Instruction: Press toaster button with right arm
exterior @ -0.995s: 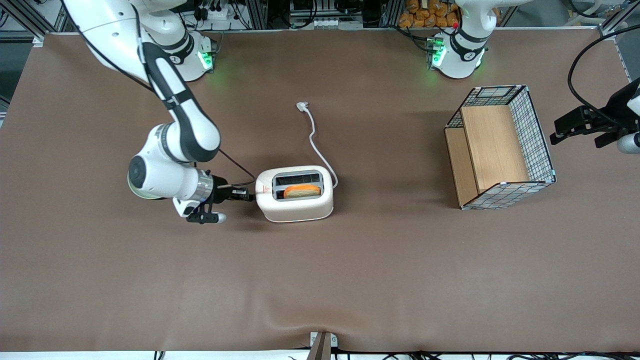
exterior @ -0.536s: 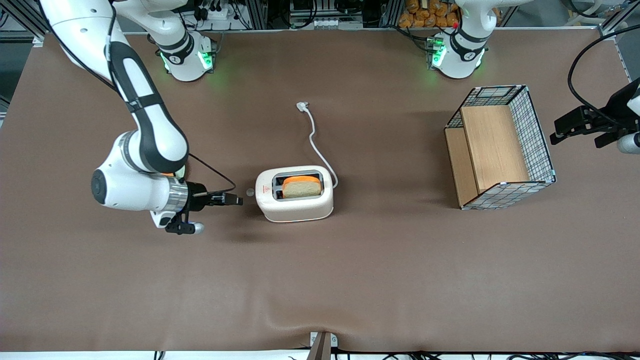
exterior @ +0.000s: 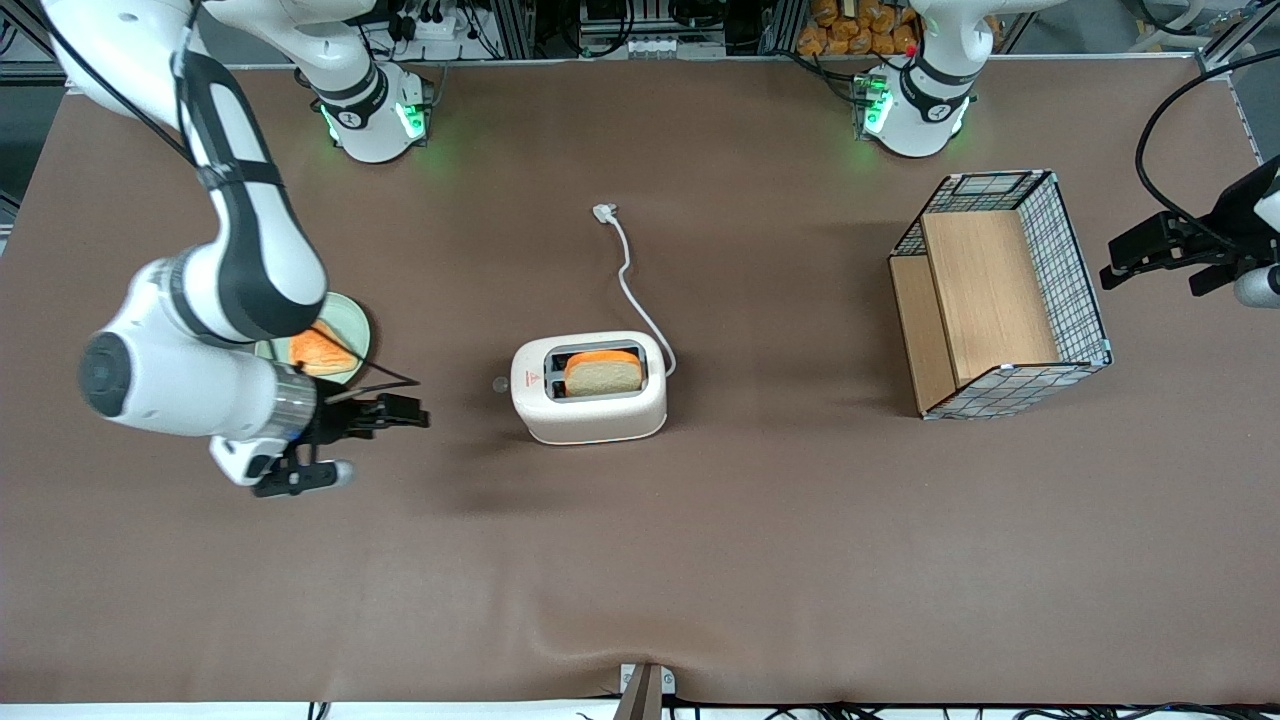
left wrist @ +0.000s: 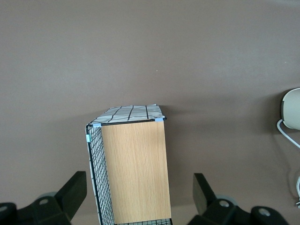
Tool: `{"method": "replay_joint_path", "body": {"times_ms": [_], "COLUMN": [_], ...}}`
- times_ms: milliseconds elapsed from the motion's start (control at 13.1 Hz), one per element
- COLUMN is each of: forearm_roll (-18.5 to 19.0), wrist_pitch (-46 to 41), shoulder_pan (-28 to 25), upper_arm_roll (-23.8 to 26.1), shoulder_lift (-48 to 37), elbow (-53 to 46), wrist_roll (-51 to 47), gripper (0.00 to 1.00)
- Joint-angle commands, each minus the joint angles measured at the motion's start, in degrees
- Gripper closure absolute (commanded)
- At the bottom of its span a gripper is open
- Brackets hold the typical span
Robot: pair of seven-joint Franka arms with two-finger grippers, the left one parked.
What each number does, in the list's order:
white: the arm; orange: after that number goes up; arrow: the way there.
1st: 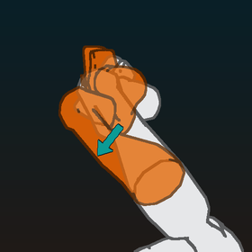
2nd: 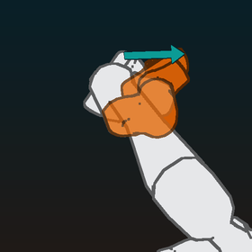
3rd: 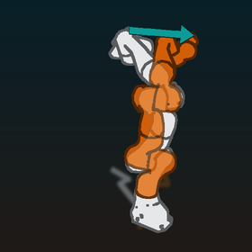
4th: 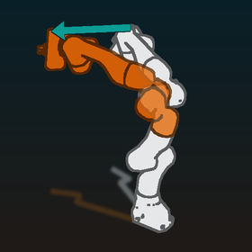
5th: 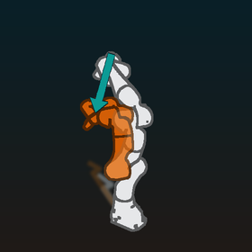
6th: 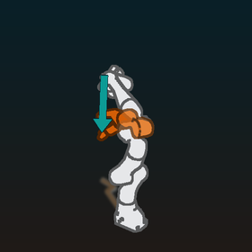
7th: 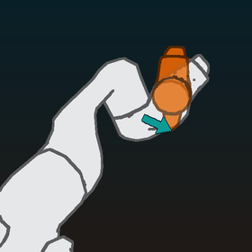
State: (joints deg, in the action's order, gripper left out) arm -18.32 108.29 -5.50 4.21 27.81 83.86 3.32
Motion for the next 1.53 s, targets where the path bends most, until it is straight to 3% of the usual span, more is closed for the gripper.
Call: {"method": "replay_joint_path", "body": {"times_ms": [0, 230, 383, 459, 689, 842, 1072, 1455], "forearm_roll": [2.1, 4.5, 12.2, 14.0, 14.3, 14.4, 16.9, 16.9], "wrist_pitch": [-4.6, -9.1, -13.0, -14.8, -20.1, -24.1, -23.8, -24.3], "shoulder_pan": [5.5, 7.1, 6.9, 7.1, 8.5, 6.9, 7.2, 6.9], "upper_arm_roll": [2.5, 2.3, 2.8, 2.8, 1.4, -2.0, -1.9, -1.2], "shoulder_lift": [1.6, -2.7, -6.9, -8.8, -15.8, -20.1, -27.3, -30.1], "elbow": [-5.6, -6.3, -6.5, -6.5, -6.3, -5.0, 2.7, 6.7], "wrist_roll": [1.4, 2.9, 1.9, 0.4, -1.5, -5.1, -8.1, -9.6], "gripper": [0.00, 0.00, 0.00, 0.00, 0.00, 0.00, 0.00, 0.00]}}
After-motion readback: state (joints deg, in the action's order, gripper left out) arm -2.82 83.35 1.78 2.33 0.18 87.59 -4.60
